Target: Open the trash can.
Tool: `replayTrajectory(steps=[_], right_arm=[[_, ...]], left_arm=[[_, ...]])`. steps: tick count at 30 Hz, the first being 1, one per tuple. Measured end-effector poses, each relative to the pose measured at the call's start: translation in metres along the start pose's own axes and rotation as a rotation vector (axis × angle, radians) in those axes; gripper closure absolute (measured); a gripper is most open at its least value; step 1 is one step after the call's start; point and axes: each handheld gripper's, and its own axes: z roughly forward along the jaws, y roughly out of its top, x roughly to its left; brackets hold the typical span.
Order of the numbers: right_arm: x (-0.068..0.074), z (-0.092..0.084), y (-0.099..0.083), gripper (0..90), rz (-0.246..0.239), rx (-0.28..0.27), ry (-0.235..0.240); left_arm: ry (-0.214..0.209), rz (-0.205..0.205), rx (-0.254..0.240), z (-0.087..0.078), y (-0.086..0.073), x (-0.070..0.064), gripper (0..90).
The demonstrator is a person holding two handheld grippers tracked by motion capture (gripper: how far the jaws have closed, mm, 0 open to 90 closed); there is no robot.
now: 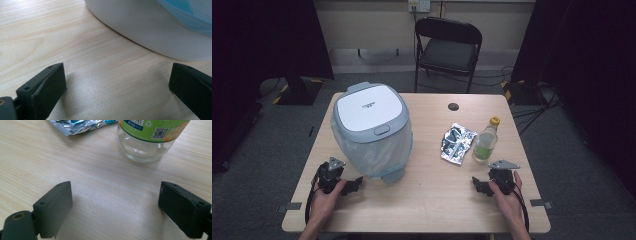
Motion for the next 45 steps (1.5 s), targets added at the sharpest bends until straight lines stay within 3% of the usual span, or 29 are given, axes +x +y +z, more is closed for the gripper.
replayTrajectory(steps=[2, 6, 9, 10, 14, 17, 20, 21, 24, 32, 35, 38, 41, 42, 45], right_arm=[[0.003, -0.002, 0.000, 13.4, -0.016, -0.001, -0.011], [0.013, -0.003, 0.003, 13.8, -0.035, 0.010, 0.021], [0.020, -0.004, 0.006, 13.7, -0.032, -0.010, 0.050], [0.027, -0.003, 0.007, 13.9, -0.039, -0.012, 0.061], [0.035, -0.002, 0.011, 14.5, -0.058, -0.013, 0.077], [0.046, -0.004, 0.022, 14.4, -0.057, -0.045, 0.100], [0.052, 0.000, 0.028, 15.3, -0.066, -0.041, 0.108], [0.060, 0.005, 0.037, 15.3, -0.084, -0.048, 0.125], [0.066, 0.008, 0.046, 15.3, -0.095, -0.059, 0.146], [0.087, 0.021, 0.097, 15.4, -0.142, -0.138, 0.157], [0.090, 0.026, 0.106, 15.7, -0.143, -0.134, 0.158], [0.094, 0.036, 0.123, 16.2, -0.148, -0.144, 0.165], [0.095, 0.045, 0.139, 16.5, -0.108, -0.164, 0.200], [0.097, 0.052, 0.149, 16.7, -0.115, -0.167, 0.193], [0.102, 0.058, 0.158, 16.8, -0.134, -0.171, 0.189]], left_arm=[[0.003, 0.002, 0.003, -0.001, 0.000, 0.000, 1.5], [0.006, 0.003, 0.005, -0.005, -0.001, 0.001, 5.8], [0.027, -0.018, 0.000, -0.008, -0.001, 0.002, 16.3], [0.042, -0.024, 0.004, -0.010, -0.002, 0.003, 15.4], [0.035, -0.034, 0.000, -0.014, -0.004, 0.005, 15.8], [0.028, -0.036, -0.027, -0.019, -0.004, 0.007, 16.0], [0.026, -0.061, -0.060, -0.024, -0.003, 0.009, 16.3], [0.030, -0.066, -0.063, -0.025, -0.002, 0.010, 16.4], [0.056, -0.077, -0.072, -0.027, 0.001, 0.014, 16.4], [0.105, -0.115, -0.097, -0.036, 0.012, 0.034, 17.2], [0.115, -0.141, -0.111, -0.038, 0.019, 0.039, 17.4], [0.091, -0.161, -0.108, -0.041, 0.030, 0.044, 17.1], [0.156, -0.136, -0.129, -0.042, 0.040, 0.045, 16.6], [0.161, -0.159, -0.151, -0.043, 0.046, 0.048, 16.5], [0.164, -0.161, -0.149, -0.044, 0.050, 0.050, 16.5]])
